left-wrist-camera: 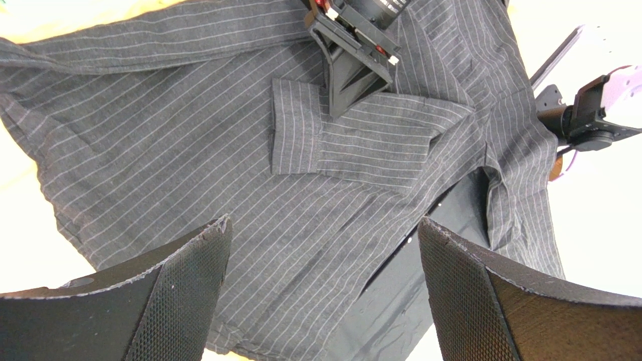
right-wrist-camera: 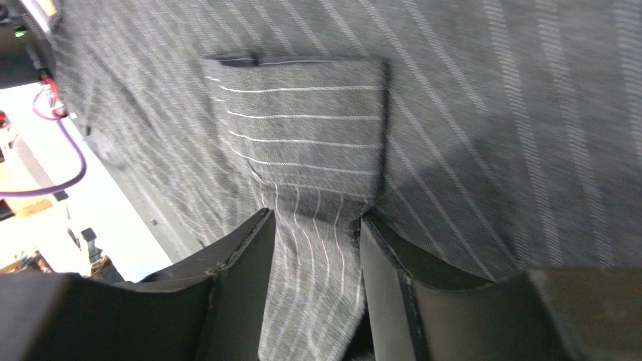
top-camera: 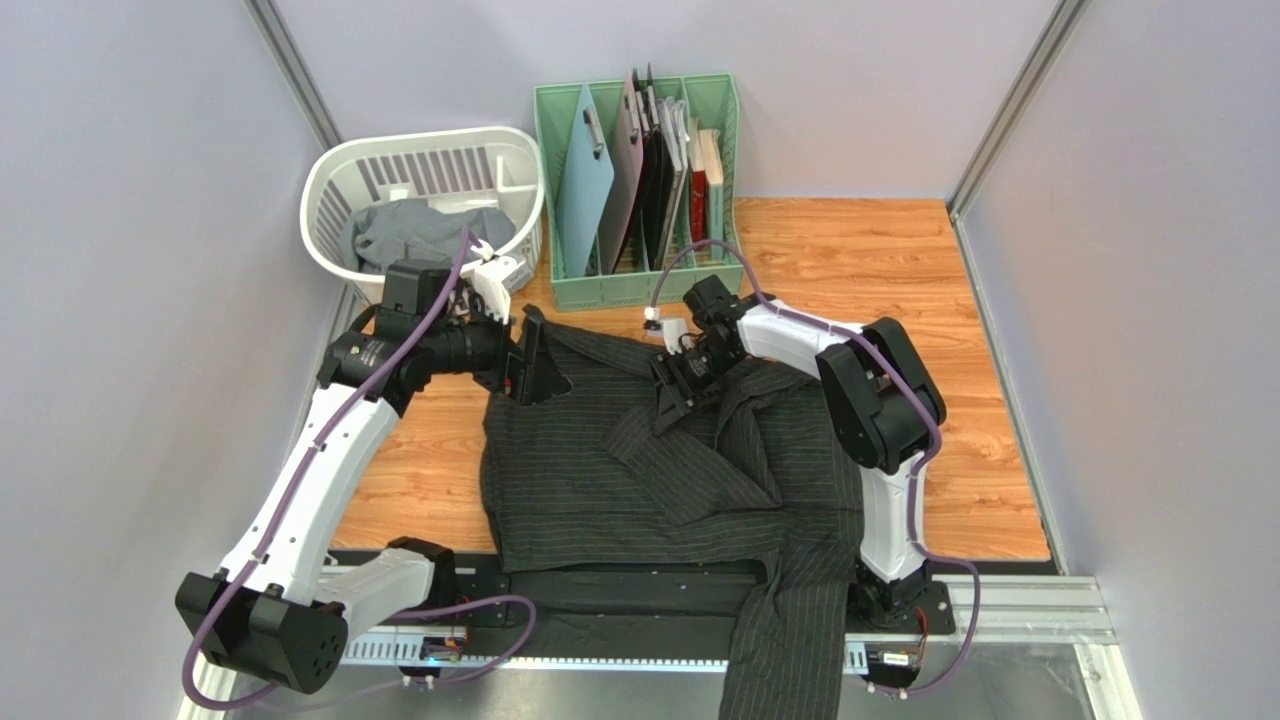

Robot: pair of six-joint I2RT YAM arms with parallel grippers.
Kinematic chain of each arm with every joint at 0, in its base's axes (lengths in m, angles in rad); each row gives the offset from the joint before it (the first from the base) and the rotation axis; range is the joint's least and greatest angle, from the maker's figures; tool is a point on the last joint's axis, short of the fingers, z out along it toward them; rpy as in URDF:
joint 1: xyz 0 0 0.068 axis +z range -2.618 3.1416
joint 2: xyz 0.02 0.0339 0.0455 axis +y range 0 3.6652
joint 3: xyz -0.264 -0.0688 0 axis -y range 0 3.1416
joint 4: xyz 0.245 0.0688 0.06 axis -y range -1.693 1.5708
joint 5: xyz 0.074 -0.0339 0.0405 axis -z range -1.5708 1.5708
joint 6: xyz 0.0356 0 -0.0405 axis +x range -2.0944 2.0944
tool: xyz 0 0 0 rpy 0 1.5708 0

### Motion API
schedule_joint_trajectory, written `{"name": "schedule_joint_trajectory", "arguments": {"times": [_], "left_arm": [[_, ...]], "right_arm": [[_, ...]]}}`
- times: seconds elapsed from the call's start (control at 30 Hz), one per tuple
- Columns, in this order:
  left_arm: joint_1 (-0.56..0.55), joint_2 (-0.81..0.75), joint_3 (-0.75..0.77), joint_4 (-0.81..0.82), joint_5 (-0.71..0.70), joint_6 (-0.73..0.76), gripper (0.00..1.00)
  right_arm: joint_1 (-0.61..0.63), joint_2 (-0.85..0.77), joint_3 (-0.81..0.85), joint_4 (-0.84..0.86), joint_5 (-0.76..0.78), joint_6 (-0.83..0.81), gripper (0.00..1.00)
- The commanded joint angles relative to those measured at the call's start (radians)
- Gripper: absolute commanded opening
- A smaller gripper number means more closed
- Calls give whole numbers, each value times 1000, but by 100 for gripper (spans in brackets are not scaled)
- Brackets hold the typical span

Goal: Fold and stack the long sleeve shirts
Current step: Flatten the shirt out

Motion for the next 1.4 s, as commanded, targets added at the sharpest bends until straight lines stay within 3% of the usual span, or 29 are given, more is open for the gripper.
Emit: {"name": "schedule_joint_trajectory", "arguments": {"times": [0.0, 0.13, 0.17, 0.2, 0.27, 0.53, 0.63, 0.7, 0.83, 1.1, 1.2, 1.27, 1.3, 1.37], "left_arm": [[8, -17, -12, 34, 25, -18, 97], [8, -11, -11, 37, 27, -20, 97], [8, -11, -9, 37, 27, -18, 97], [8, -11, -9, 36, 27, -18, 97], [9, -10, -5, 30, 24, -18, 96], [18, -10, 84, 83, 45, -60, 94], [18, -10, 120, 135, 50, -69, 94], [18, -2, 138, 151, 48, -65, 94], [18, 9, 175, 152, 41, -19, 94], [17, 30, 201, 142, 27, 95, 94], [18, 42, 209, 186, 50, 101, 94], [18, 67, 226, 246, 87, 54, 94], [18, 79, 251, 267, 131, -45, 94], [8, 127, 287, 296, 163, -167, 93]], "right_arm": [[34, 2, 28, 46, -82, 28, 48], [37, 39, 59, 47, -118, 61, 44], [37, 53, 70, 49, -126, 67, 39], [37, 59, 74, 52, -146, 70, 20], [32, 36, 96, 50, -167, 74, 0], [-81, -335, 264, 50, -177, 93, 0], [-121, -490, 305, 113, -27, 100, 0], [-147, -613, 260, 254, 73, 126, 0], [-155, -747, 222, 398, 222, 50, 0], [-156, -824, 205, 481, 622, -50, 0], [-155, -861, 171, 504, 639, -32, 0], [-144, -899, 112, 515, 562, -31, 0], [-131, -912, 87, 521, 555, -45, 0], [-48, -954, 0, 524, 611, -106, 0]]}}
